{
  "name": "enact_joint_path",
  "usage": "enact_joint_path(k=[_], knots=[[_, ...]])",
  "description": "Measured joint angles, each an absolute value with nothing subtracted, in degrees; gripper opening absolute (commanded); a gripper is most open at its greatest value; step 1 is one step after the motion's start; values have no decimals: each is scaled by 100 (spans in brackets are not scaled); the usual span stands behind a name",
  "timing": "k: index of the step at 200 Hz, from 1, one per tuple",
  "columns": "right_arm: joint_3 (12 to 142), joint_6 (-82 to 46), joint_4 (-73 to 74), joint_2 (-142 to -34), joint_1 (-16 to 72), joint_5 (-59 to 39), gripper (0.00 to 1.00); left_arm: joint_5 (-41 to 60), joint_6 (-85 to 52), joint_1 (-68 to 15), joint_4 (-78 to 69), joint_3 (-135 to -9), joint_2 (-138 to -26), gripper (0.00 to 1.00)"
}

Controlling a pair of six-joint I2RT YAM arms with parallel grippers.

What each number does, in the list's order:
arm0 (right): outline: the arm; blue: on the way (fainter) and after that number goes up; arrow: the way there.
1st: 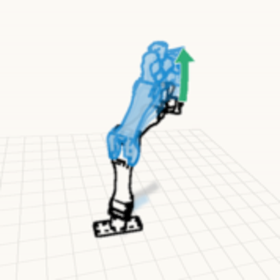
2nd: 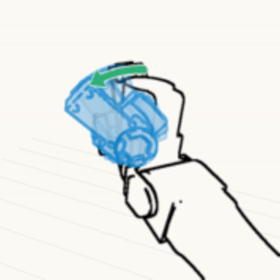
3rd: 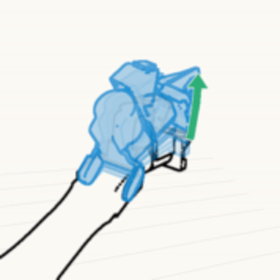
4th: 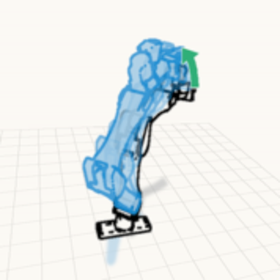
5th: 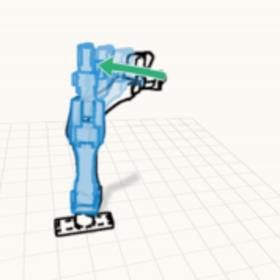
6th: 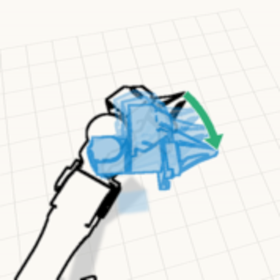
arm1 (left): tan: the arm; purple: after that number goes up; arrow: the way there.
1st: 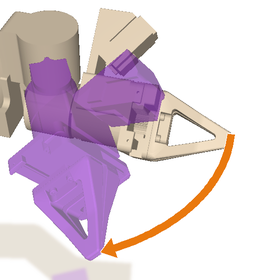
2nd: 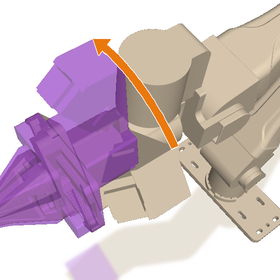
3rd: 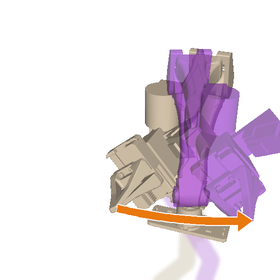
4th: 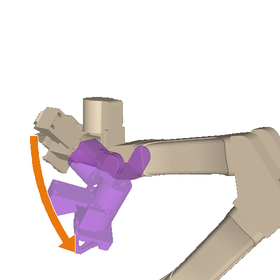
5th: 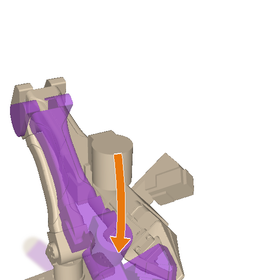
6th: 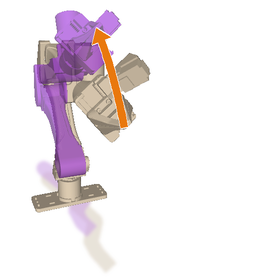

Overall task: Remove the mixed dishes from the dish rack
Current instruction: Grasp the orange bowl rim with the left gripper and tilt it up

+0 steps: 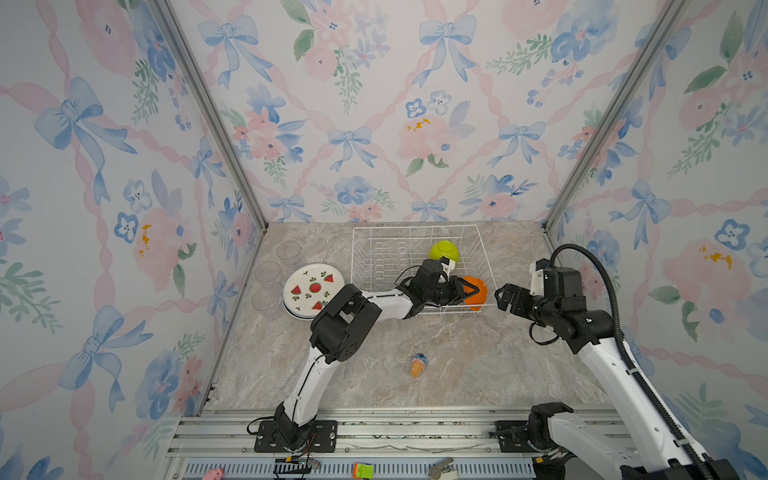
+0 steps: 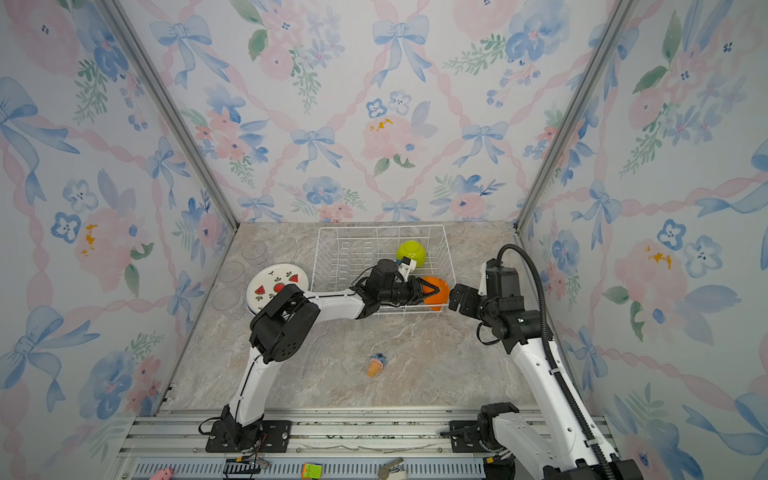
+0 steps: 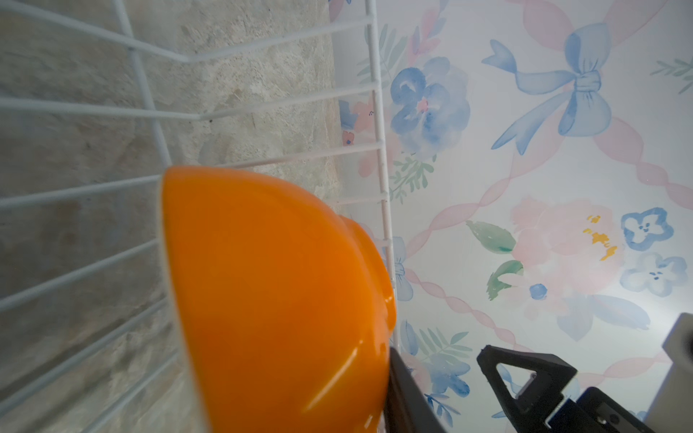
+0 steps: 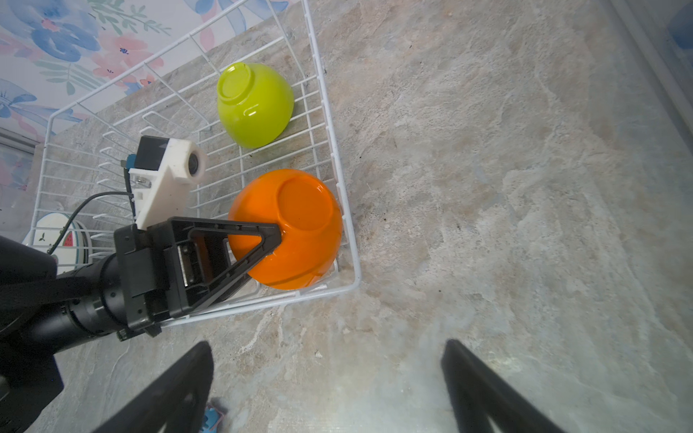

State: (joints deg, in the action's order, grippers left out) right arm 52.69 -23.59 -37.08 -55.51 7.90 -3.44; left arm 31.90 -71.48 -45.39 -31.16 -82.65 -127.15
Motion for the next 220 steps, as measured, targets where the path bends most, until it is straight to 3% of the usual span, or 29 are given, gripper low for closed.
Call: enact_joint_path(k=[21, 62, 100, 220], knots=[[5266, -2357, -3708, -5551, 786, -342, 97, 3229, -7166, -4543, -3242, -8287, -12715, 21], [5266, -2357, -3708, -5551, 784, -336, 97, 3249, -7159, -4541, -3382, -8320, -12715, 15], [5266, -2357, -3710, -5551, 753, -314, 97, 3245, -7043, -4534, -3385, -8326, -12715, 0], [5266, -2458, -3739, -5468, 753, -320, 97, 3157, -6377, -4466, -2768, -8326, -12477, 0]])
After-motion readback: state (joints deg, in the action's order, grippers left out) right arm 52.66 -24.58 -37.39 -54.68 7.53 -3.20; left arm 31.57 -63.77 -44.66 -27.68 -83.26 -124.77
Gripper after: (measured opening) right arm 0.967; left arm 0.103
